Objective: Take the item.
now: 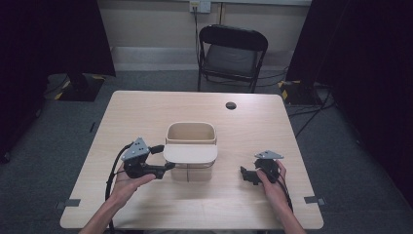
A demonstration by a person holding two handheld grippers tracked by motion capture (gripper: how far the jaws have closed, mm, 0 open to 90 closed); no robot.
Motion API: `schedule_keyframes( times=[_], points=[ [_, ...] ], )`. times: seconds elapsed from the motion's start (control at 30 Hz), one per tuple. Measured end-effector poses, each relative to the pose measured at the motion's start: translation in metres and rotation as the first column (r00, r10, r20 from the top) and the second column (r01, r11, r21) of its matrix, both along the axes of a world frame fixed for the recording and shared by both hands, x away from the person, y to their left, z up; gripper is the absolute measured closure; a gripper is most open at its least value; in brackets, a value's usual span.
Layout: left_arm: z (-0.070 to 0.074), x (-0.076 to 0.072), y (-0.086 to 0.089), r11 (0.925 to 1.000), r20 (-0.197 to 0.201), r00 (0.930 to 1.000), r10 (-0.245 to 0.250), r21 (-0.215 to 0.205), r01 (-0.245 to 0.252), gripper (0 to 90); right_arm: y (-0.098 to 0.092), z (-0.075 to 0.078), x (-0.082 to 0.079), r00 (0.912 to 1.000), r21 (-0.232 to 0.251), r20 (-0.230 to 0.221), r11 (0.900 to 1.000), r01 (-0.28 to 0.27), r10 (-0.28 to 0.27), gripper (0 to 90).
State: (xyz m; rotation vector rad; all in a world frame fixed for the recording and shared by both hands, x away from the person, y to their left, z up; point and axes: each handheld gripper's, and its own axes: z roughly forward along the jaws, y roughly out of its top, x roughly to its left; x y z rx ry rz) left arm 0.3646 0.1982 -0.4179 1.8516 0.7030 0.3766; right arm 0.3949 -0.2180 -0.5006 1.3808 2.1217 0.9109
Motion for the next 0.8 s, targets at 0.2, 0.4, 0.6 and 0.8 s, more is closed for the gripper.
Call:
schedule_keyframes(
  times=[0.2,0.4,0.6,0.8],
  points=[
    [0.0022,0.0021,-0.0019,0.9999,0.006,1.0,0.003,0.01,-0.003,23.5,0.0,0.0,0.0,1.0,0.0,0.0,1.0,0.0,0.0,11.5],
    [0.0051,0.0054,-0.0028,1.0,0.014,0.9999,-0.004,-0.001,0.004,23.1,0.0,0.0,0.0,1.0,0.0,-0.001,1.0,0.001,-0.001,11.5],
    [0.007,0.0072,-0.0025,0.9999,0.021,0.9998,-0.004,-0.01,0.004,23.4,0.0,0.0,-0.0001,1.0,0.0,-0.001,1.0,0.001,-0.001,11.5],
    [0.0075,0.0087,-0.0021,0.9999,0.014,0.9999,-0.007,-0.011,0.007,23.1,0.0,0.0,0.0,1.0,0.0,0.0,1.0,0.0,0.0,11.5]
  ],
)
